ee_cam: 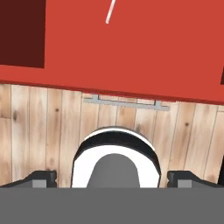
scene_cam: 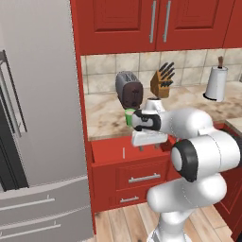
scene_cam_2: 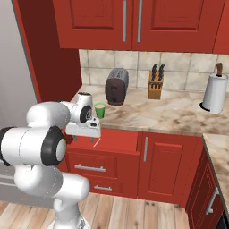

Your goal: Pick up the straw from the left drawer and put it inside the smoothie cup.

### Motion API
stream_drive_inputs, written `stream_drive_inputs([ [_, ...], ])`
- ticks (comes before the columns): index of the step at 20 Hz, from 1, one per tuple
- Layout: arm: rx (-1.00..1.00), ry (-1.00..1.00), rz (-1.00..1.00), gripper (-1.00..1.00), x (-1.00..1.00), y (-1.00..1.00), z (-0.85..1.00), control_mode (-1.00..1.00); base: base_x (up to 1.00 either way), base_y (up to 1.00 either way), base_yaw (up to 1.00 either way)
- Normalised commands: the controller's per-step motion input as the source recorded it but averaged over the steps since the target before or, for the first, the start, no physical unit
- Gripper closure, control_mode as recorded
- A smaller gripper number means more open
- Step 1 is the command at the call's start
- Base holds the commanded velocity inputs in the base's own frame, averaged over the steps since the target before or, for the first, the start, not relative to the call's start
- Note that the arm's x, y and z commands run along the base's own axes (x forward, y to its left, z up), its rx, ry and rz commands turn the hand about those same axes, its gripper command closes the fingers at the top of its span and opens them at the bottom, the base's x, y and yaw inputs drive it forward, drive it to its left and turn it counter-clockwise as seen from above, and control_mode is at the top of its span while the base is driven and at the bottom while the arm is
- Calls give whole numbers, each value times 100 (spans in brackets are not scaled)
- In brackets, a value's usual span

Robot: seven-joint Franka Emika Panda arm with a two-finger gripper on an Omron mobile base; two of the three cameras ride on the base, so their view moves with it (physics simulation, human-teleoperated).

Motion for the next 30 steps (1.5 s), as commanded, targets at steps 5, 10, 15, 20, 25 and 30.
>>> stream_drive_inputs([
  [5,0,0,0,-100,27,0,-33,-100,0,0,0],
  [10,0,0,0,-100,37,0,-27,-100,0,0,0],
  [15,0,0,0,-100,38,0,-26,-100,0,0,0],
  [20,0,0,0,-100,41,0,-26,-100,0,0,0],
  [25,0,0,0,-100,39,0,-31,-100,0,0,0],
  [30,0,0,0,-100,33,0,-36,-100,0,0,0],
])
